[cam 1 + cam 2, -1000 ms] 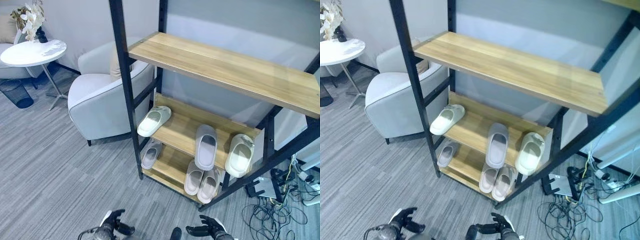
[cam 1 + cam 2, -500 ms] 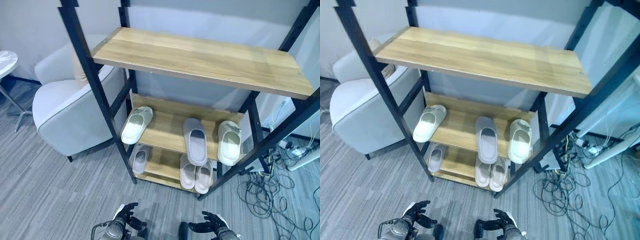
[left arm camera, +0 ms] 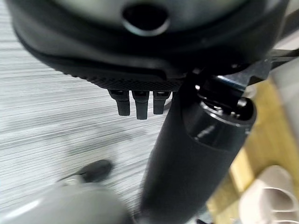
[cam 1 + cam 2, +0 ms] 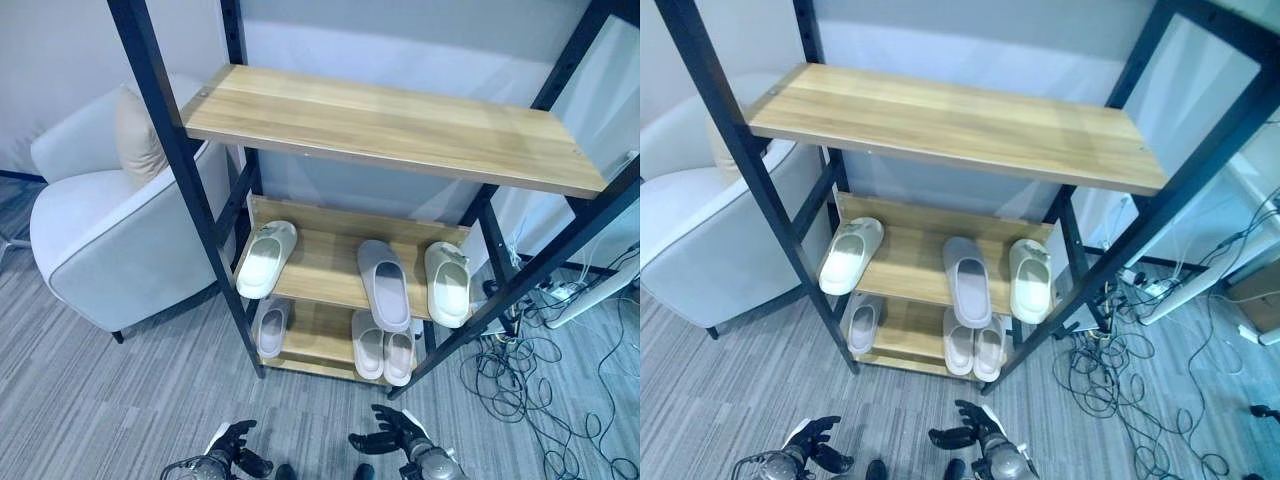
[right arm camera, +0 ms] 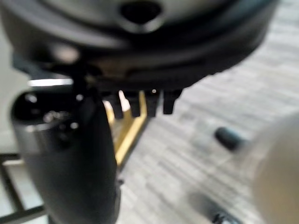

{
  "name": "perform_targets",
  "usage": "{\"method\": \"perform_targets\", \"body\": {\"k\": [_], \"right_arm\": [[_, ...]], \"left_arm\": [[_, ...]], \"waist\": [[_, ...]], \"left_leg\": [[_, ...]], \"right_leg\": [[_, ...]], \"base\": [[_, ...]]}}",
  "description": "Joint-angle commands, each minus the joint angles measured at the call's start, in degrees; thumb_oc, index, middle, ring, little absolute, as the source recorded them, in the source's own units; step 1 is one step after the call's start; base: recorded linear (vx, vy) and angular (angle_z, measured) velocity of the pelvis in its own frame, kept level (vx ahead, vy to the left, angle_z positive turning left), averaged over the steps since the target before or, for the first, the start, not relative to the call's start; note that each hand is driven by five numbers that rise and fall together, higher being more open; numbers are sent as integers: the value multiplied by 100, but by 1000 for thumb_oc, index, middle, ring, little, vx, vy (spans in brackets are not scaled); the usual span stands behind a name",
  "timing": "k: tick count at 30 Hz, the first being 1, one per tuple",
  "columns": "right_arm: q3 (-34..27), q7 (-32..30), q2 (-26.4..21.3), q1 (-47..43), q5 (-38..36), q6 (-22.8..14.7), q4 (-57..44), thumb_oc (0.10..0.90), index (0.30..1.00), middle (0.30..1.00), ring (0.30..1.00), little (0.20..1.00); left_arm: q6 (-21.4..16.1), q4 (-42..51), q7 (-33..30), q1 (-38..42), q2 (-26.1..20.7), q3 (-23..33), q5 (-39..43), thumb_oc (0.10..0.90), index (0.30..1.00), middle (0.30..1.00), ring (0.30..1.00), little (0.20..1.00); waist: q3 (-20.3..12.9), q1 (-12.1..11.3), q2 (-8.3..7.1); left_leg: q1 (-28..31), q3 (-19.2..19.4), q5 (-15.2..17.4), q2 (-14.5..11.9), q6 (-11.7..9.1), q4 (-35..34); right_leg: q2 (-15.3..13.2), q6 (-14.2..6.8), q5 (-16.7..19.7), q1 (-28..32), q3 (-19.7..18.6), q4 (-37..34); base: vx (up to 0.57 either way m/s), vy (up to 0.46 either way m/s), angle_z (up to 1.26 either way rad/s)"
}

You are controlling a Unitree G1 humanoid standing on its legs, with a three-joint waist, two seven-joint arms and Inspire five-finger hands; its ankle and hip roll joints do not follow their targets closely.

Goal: Arrange the slippers neatly on the shoe rack.

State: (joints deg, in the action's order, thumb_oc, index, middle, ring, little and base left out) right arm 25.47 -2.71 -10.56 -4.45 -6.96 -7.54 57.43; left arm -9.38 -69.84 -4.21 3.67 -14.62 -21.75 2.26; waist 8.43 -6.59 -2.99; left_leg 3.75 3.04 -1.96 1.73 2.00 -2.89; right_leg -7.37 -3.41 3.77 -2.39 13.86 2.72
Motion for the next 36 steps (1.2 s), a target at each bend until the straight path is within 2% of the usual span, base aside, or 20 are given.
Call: {"method": "perform_targets", "body": {"k": [1, 7, 13, 16, 25, 31, 32, 36], "right_arm": [[431, 91, -227, -236, -56, -420, -1155, 800, 900, 900, 900, 900], [761, 131, -298, -444, -382, -653, -2395, 800, 900, 900, 900, 900], [960, 173, -376, -729, -538, -783, -3150, 800, 900, 900, 900, 900], [875, 43, -635, -895, -305, -880, -3938, 800, 900, 900, 900, 900], [280, -596, -1092, -1327, 691, -976, -5112, 800, 900, 900, 900, 900], [-27, -1002, -1324, -1647, 1322, -941, -5395, 800, 900, 900, 900, 900], [-124, -1202, -1493, -1841, 1672, -872, -5350, 800, 900, 900, 900, 900], [-241, -1397, -1790, -2119, 1993, -774, -5269, 800, 900, 900, 900, 900]], "left_arm": [[-248, -74, 60, 208, 336, -163, -159, 800, 900, 900, 900, 900], [-312, 157, -61, 147, 405, -422, -301, 800, 900, 900, 900, 900], [-326, 149, -128, 118, 415, -507, -340, 800, 900, 900, 900, 900], [-338, 149, -179, 38, 414, -462, -318, 800, 900, 900, 900, 900], [-310, 148, -142, -191, 466, -382, -313, 800, 900, 900, 900, 900], [-295, 219, -94, -308, 469, -418, -378, 800, 900, 900, 900, 900], [-296, 311, -69, -351, 459, -449, -396, 800, 900, 900, 900, 900], [-295, 360, -43, -398, 423, -473, -440, 800, 900, 900, 900, 900]], "waist": [[-163, -199, 169], [-226, -210, 153], [-241, -273, 122], [-284, -303, 97], [-359, -362, 71], [-344, -417, 64], [-338, -440, 63], [-321, -481, 45]], "left_leg": [[-432, -660, 73, 77, -270, -191], [-444, -628, 112, 50, -291, -211], [-403, -691, 140, 33, -306, -211], [-382, -700, 163, 1, -342, -211], [-275, -722, 223, -55, -339, -211], [-270, -720, 234, -71, -330, -211], [-280, -731, 238, -78, -329, -211], [-306, -749, 234, -86, -330, -211]], "right_leg": [[44, -392, -246, 225, 18, -182], [51, -402, -195, 328, 3, -372], [85, -386, -229, 422, 11, -447], [108, -382, -230, 499, 48, -551], [149, -383, -259, 630, 38, -636], [173, -386, -241, 638, 23, -692], [172, -389, -232, 632, 24, -716], [183, -392, -226, 622, 12, -740]], "base": [[7, -18, -4], [2, -1, -1], [5, -1, 1], [35, -4, 9], [39, 3, 4], [18, 0, 0], [0, 0, 0], [8, 0, 0]]}}
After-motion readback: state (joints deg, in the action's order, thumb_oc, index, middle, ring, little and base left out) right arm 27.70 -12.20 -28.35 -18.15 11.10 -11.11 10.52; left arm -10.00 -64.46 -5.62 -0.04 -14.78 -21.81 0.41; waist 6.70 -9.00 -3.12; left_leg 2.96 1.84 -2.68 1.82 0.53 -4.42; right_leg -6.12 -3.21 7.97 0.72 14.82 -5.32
